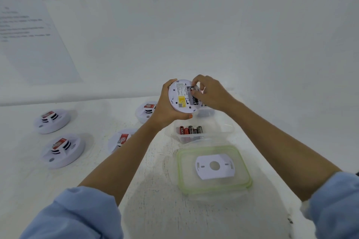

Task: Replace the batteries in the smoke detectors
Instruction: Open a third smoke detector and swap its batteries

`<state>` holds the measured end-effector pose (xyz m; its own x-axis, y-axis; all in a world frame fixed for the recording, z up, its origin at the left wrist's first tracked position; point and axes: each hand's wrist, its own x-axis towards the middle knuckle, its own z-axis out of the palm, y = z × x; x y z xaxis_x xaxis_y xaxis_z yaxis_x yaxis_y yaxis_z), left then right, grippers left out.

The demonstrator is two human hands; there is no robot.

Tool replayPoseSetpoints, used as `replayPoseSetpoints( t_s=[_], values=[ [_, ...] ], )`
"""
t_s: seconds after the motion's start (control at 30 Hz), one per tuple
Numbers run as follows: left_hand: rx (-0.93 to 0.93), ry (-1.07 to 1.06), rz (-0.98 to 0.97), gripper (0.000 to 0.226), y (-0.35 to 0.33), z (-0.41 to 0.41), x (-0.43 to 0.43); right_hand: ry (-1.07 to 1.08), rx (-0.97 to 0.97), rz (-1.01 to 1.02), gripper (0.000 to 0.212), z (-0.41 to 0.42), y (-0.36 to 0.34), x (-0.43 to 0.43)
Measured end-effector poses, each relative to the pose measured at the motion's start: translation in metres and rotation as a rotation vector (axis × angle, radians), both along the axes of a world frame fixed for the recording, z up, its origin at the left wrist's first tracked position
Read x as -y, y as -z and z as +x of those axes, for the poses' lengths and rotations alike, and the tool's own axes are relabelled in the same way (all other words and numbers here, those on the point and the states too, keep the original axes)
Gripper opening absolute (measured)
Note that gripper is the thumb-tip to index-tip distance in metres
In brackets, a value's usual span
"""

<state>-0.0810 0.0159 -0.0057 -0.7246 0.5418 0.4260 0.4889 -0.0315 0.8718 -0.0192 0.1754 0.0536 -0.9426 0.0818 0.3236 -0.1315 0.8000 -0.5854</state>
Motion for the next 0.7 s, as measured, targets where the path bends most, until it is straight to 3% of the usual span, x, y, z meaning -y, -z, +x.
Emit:
replayPoseSetpoints(
  t_s=[0.17,0.43,0.63,0.7],
  values=[
    [0.029,-0.007,0.028,0.100,0.000,0.002,-0.004,0.043,-0.077,-0.020,0.019,-0.007,0.013,0.007],
    [0.026,0.006,-0.005,0.100,0.004,0.005,-0.004,0.041,-0.017,-0.173,0.025,-0.011,0.014,0.005],
    [-0.004,0.004,-0.009,0.099,-0.001,0.010,-0.007,0.083,-0.172,-0.074,0.026,-0.003,0.011,0.009],
    [-0.013,-0.007,0.001,0.100,-0.005,0.009,-0.006,0.091,-0.284,-0.200,0.021,0.002,0.007,0.011]
  ],
)
